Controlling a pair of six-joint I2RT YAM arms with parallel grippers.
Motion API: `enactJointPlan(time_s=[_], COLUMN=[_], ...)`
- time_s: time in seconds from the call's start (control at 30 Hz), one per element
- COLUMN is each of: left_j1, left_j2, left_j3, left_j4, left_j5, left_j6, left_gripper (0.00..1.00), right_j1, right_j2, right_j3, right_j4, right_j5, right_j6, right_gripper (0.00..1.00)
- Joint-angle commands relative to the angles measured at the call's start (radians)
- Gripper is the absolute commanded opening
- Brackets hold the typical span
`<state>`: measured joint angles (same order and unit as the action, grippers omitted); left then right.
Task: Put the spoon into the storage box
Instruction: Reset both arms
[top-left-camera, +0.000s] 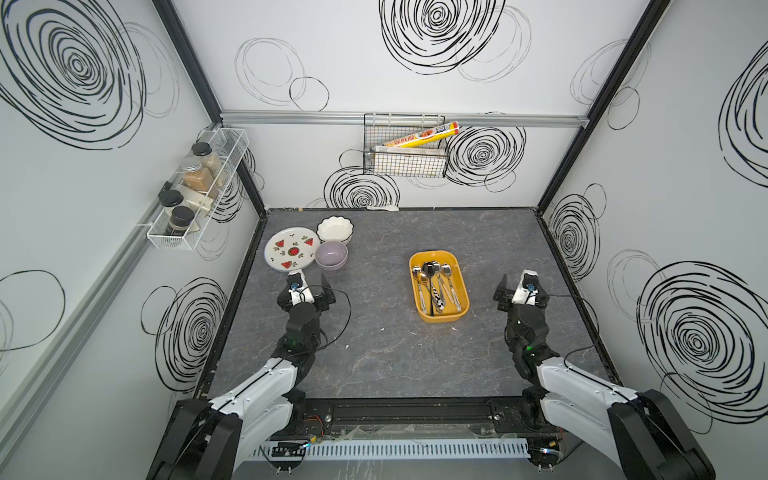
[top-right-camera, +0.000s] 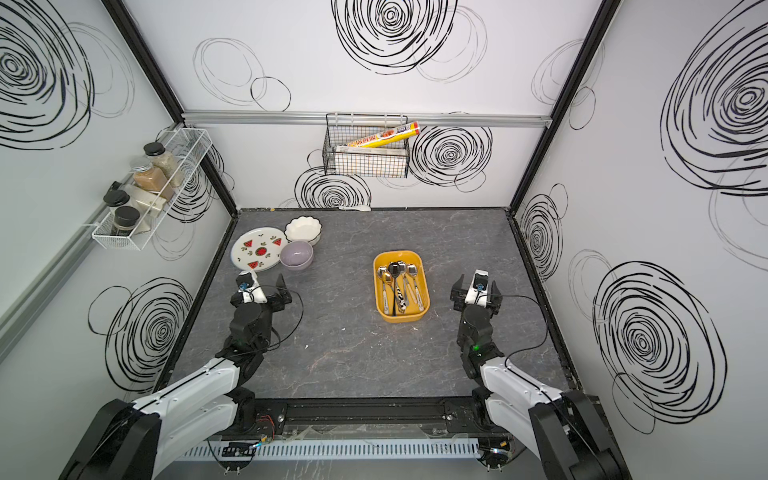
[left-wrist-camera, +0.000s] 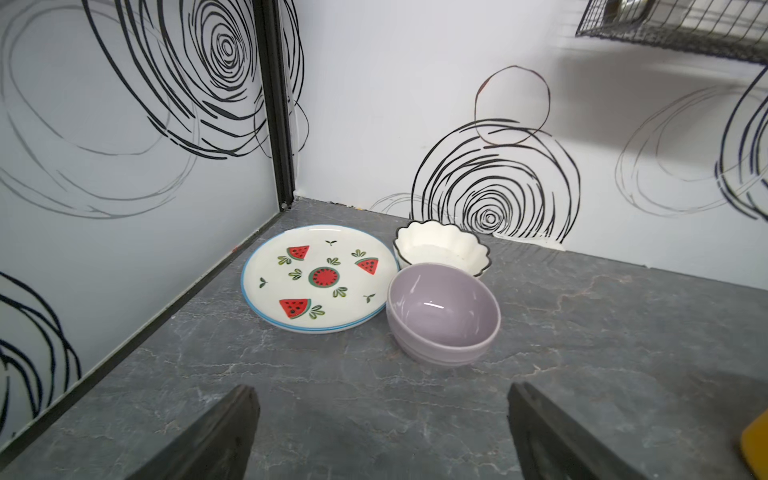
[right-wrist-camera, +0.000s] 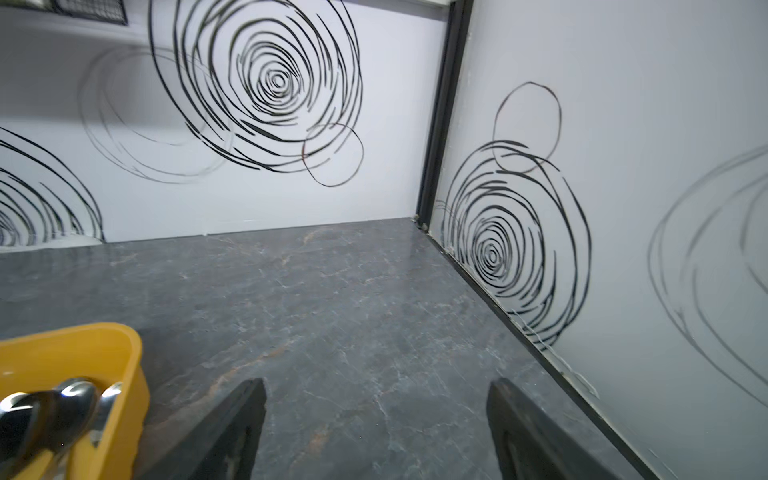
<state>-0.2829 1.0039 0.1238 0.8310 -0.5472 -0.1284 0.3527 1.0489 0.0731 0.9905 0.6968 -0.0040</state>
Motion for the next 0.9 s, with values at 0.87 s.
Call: enactJointPlan(time_s=[0.87], left_j1=[0.27], left_j2=[0.549], left_j3=[0.101], left_j4=[0.5], left_j5=[0.331], left_j6=[0.038], left_gripper=[0.99], right_j1=[-0.293], right_j2=[0.469], right_j3=[0.086], right_j4=[0.373], right_j5=[-0.395], right_j6=[0.049], right_gripper=[1.0])
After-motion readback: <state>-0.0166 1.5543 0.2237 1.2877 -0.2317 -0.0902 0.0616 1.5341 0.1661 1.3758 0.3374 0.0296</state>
